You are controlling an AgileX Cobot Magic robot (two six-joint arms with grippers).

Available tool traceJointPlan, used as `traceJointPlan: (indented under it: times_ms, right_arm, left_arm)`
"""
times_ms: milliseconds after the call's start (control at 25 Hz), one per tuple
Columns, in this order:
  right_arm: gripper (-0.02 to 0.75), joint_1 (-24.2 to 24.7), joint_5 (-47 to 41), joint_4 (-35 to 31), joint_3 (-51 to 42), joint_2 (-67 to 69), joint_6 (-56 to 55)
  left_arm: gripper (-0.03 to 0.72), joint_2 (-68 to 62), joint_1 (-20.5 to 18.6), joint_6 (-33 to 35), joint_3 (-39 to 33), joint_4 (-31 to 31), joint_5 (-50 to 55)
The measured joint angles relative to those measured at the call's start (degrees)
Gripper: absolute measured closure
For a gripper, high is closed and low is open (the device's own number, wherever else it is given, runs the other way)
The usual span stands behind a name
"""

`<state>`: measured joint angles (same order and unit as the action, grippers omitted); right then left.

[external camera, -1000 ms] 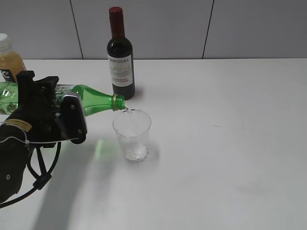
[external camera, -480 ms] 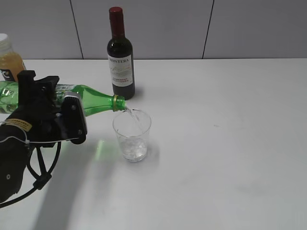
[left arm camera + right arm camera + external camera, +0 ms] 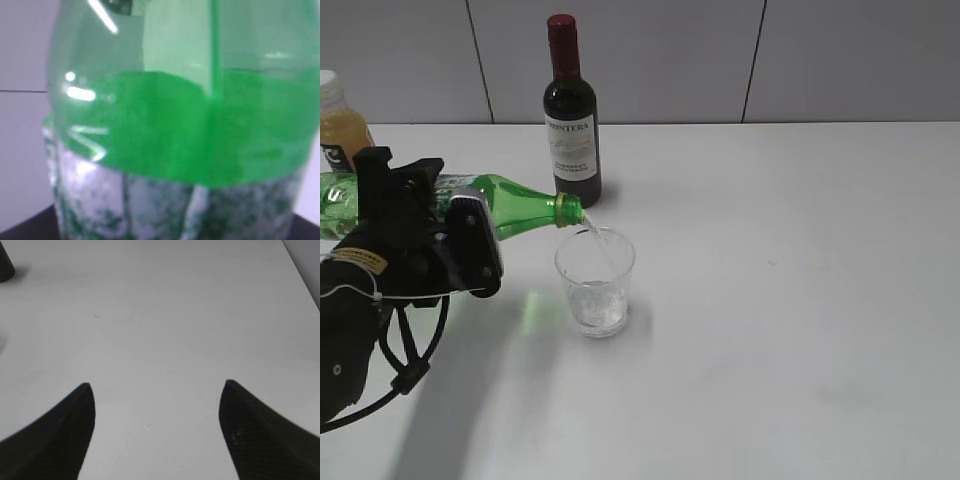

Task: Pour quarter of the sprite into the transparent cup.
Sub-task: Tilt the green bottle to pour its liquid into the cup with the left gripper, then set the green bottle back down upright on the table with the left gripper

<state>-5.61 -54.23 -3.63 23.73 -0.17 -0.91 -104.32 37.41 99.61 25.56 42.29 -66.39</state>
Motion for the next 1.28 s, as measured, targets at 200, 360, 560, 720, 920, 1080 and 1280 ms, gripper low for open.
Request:
traceJointPlan:
  times_ms: [200, 360, 560, 720, 920, 1080, 1280]
  right_arm:
    - [0.144, 0.00, 0.00, 0.00, 0.00, 0.00, 0.00]
    - [0.144, 0.00, 0.00, 0.00, 0.00, 0.00, 0.06]
    - [0.144, 0.00, 0.00, 0.00, 0.00, 0.00, 0.06]
    - [0.144, 0.00, 0.00, 0.00, 0.00, 0.00, 0.06]
    - [0.144, 0.00, 0.00, 0.00, 0.00, 0.00, 0.02]
    - [0.144, 0.00, 0.00, 0.00, 0.00, 0.00, 0.02]
    - [0.144, 0.00, 0.00, 0.00, 0.00, 0.00, 0.02]
  left_arm:
    - [0.230, 0.00, 0.00, -11.74, 0.00, -1.53, 0.00]
    - [0.230, 0.00, 0.00, -26.65, 0.00, -1.95, 0.00]
    - [0.230, 0.00, 0.00, -46.46, 0.00, -1.98, -0.11]
    - [0.230, 0.00, 0.00, -63.05, 0.00, -2.11, -0.11]
    - [0.230, 0.00, -1.51, -83.05, 0.00, -4.89, -0.11]
    - [0.230, 0.00, -5.03, -89.01, 0.78, -10.11, -0.11]
    - [0.230, -0.53, -10.14, -89.95, 4.88, -17.57, -0.24]
